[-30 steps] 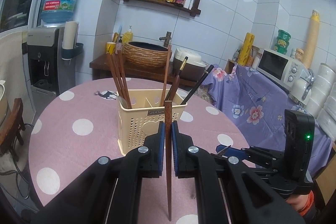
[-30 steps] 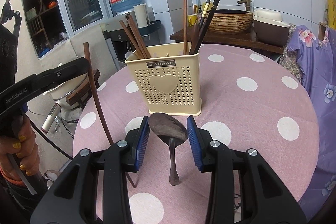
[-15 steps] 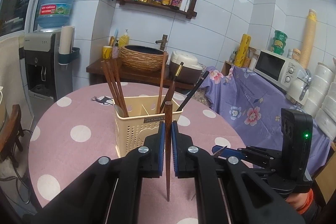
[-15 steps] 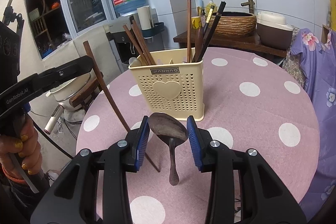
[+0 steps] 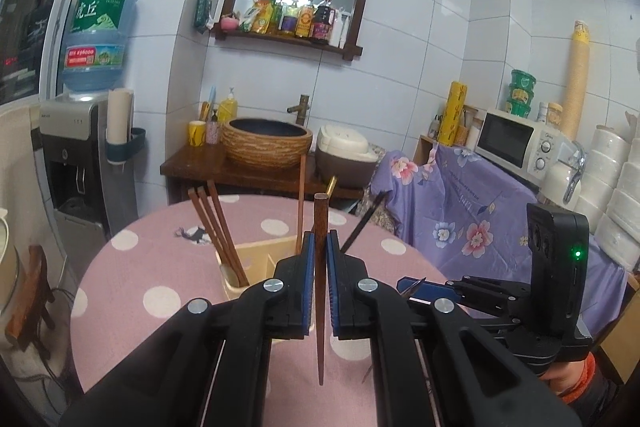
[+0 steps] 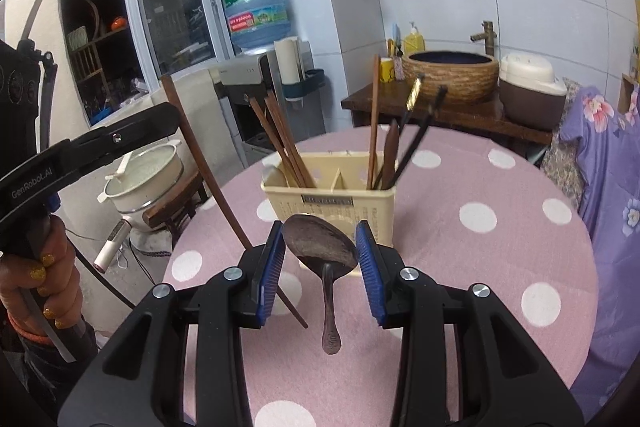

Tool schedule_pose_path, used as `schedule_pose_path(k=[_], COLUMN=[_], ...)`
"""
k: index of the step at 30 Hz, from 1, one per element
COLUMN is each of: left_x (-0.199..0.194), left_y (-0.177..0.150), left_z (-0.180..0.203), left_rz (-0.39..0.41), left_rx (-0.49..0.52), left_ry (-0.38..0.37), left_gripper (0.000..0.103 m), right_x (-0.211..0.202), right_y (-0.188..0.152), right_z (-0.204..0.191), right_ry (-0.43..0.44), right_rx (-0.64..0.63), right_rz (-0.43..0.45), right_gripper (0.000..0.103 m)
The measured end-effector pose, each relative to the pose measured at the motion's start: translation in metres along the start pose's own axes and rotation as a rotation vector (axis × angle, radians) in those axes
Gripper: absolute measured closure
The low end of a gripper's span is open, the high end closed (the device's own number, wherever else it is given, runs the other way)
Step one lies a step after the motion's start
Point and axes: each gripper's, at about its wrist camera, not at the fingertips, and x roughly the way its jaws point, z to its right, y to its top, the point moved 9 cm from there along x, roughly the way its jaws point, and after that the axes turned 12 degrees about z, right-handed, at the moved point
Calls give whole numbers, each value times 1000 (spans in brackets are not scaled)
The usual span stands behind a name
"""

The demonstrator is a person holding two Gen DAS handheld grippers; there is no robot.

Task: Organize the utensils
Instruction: 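Lower the steel spoon into the holder and open the right tool, then withdraw the open right tool while the left tool carries the chopstick back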

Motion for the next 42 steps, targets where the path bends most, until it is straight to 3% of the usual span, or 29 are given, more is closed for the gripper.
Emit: schedule_pose_path(k=[10, 15, 20, 24, 29, 33, 34, 35, 38, 39, 41, 42], left_x=[8, 30, 61, 78, 70, 66, 67, 65, 59, 58, 54, 52], left_y=[110, 123, 94, 65, 18, -34, -42, -52, -68, -73, -84, -92], left_z=[0, -8, -28, -53, -83, -92, -93, -94, -98, -99, -96, -94], left_rz=[133, 144, 107, 55, 35, -31, -48, -66, -88, -98, -130, -150], left_rx=[48, 69, 66, -18, -96, -144, -143, -140, -143, -144, -148, -145], left_ry=[25, 84, 148, 158, 229, 237, 242, 245, 254, 251, 238, 224], left_gripper=[96, 101, 101, 101, 101, 101, 101, 101, 101, 97, 74, 58], right_x=[24, 55, 86, 107, 117, 133, 134, 136, 127, 123, 114, 110], right_y=[111, 121, 93, 61, 29, 5, 3, 1, 4, 3, 3, 1], right_z=[-13, -6, 6, 12, 15, 16, 15, 12, 7, 5, 2, 1], right_ry=[-43, -93, -128, -147, -144, -160, -158, -154, -159, -155, -155, -155], right_rx=[-43, -54, -42, -47, -34, -69, -85, -102, -128, -135, -152, -161], right_rz=[149, 164, 130, 80, 56, 9, 5, 7, 57, 65, 84, 89], right_gripper=[66, 66, 66, 66, 66, 66, 64, 54, 39, 37, 34, 34])
